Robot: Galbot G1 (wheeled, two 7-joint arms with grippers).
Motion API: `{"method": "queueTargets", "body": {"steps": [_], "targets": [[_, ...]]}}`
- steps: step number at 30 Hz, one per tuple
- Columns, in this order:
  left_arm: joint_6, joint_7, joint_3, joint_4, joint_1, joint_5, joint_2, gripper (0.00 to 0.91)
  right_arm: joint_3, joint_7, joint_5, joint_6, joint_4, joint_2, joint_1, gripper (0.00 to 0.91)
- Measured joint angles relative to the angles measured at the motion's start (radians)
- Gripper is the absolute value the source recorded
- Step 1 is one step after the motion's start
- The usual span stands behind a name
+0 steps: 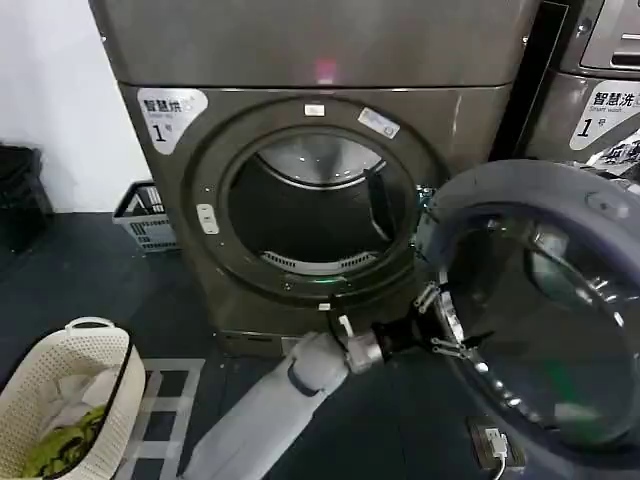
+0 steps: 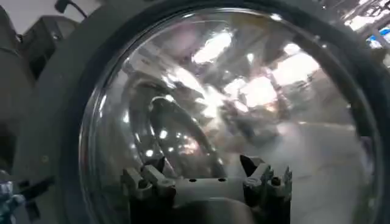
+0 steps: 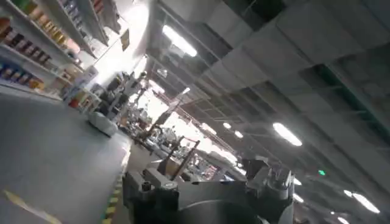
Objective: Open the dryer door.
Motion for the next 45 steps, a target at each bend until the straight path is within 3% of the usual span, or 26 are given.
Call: {"method": "queueTargets", "body": {"steps": [27, 45], "targets": [[0.0, -0.005, 0.034, 0.154, -0.075, 0.033, -0.151, 0.907, -0.004, -0.013, -0.008, 0.016, 0.008, 0.013, 0.002, 0.907], [0.052, -0.013, 0.05, 0.237, -0.105, 0.069, -0.152, 0.907, -0.013, -0.019, -0.019, 0.021, 0.006, 0.017, 0.007, 0.907]]}}
